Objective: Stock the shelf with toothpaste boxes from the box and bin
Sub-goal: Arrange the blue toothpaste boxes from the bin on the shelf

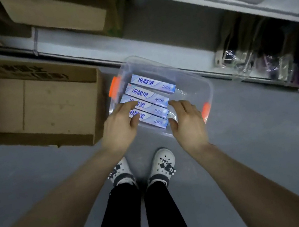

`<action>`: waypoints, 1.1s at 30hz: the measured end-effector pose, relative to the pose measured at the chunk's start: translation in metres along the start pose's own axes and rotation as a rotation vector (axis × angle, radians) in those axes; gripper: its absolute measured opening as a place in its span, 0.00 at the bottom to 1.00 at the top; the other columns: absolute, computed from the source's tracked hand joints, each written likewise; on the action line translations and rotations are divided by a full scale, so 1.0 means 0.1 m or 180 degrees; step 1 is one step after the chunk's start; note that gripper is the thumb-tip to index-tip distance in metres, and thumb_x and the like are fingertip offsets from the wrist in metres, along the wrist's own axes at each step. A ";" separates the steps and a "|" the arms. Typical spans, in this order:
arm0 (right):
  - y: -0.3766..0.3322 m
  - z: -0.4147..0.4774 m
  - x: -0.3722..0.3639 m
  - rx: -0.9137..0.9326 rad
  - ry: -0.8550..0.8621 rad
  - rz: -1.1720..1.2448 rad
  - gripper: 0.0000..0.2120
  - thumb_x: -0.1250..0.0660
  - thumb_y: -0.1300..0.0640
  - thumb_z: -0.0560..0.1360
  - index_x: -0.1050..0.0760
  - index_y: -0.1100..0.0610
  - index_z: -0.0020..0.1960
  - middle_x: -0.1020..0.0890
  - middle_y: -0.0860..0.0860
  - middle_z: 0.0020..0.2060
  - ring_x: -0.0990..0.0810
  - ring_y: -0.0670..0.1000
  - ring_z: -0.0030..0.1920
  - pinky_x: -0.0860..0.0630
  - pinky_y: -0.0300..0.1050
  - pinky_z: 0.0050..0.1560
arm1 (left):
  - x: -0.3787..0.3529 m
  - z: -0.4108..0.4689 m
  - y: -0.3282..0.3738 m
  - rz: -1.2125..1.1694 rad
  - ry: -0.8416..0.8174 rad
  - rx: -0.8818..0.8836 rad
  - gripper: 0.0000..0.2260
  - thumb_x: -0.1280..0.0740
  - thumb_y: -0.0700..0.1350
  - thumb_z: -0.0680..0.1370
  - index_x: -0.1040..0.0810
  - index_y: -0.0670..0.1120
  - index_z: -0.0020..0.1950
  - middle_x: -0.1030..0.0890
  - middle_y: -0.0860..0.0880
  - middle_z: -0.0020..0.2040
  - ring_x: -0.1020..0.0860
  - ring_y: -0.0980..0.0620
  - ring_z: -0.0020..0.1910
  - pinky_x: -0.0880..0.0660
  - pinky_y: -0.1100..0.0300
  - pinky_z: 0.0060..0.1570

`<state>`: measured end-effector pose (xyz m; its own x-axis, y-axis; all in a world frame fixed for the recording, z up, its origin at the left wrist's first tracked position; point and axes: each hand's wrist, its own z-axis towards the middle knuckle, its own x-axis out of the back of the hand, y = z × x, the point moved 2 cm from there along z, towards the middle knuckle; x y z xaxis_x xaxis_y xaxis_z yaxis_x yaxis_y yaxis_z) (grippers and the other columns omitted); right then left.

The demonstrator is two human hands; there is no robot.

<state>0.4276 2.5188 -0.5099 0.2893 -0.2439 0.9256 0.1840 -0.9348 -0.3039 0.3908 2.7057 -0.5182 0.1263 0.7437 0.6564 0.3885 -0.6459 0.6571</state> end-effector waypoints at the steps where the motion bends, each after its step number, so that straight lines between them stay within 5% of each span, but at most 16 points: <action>1: 0.07 0.07 -0.18 -0.0019 -0.0110 0.0021 0.24 0.25 0.65 0.67 0.22 0.59 0.62 0.19 0.59 0.53 0.19 0.64 0.48 0.37 0.54 0.56 | -0.14 0.06 -0.12 -0.0016 -0.0021 0.0048 0.15 0.34 0.40 0.77 0.23 0.46 0.64 0.21 0.45 0.60 0.20 0.43 0.52 0.24 0.47 0.53; 5: 0.35 0.32 -0.80 -0.0135 -0.0615 0.0268 0.24 0.29 0.64 0.72 0.26 0.59 0.68 0.22 0.59 0.61 0.21 0.65 0.54 0.26 0.56 0.56 | -0.59 0.30 -0.48 -0.0063 -0.0092 0.0131 0.16 0.35 0.40 0.78 0.24 0.45 0.66 0.21 0.44 0.61 0.21 0.43 0.56 0.25 0.48 0.55; 15: 0.74 0.91 -2.21 -0.0186 -0.1456 0.0175 0.28 0.31 0.55 0.77 0.36 0.54 0.73 0.29 0.56 0.68 0.24 0.61 0.62 0.29 0.54 0.62 | -1.42 1.08 -1.19 -0.0021 -0.0185 0.0438 0.16 0.37 0.42 0.79 0.26 0.44 0.68 0.22 0.43 0.62 0.25 0.45 0.60 0.30 0.54 0.60; 24: 0.89 1.21 -2.62 -0.0217 -0.1963 0.0298 0.32 0.30 0.45 0.75 0.38 0.52 0.74 0.28 0.54 0.68 0.27 0.57 0.65 0.29 0.51 0.62 | -1.65 1.22 -1.43 -0.0019 -0.0176 0.0551 0.17 0.36 0.43 0.79 0.27 0.46 0.68 0.24 0.43 0.61 0.25 0.44 0.59 0.28 0.53 0.57; 33: 0.88 1.17 -2.64 0.0900 -0.1501 -0.0707 0.26 0.37 0.51 0.80 0.35 0.65 0.72 0.23 0.64 0.54 0.20 0.66 0.47 0.30 0.52 0.37 | -1.68 1.22 -1.44 0.0025 -0.0057 0.0585 0.17 0.35 0.42 0.78 0.27 0.43 0.67 0.24 0.42 0.63 0.25 0.43 0.61 0.28 0.51 0.58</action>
<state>0.4776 2.5308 -0.8071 0.5897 0.1513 0.7933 0.5123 -0.8295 -0.2226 0.4249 2.6946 -0.7682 0.1455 0.7429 0.6535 0.5475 -0.6106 0.5722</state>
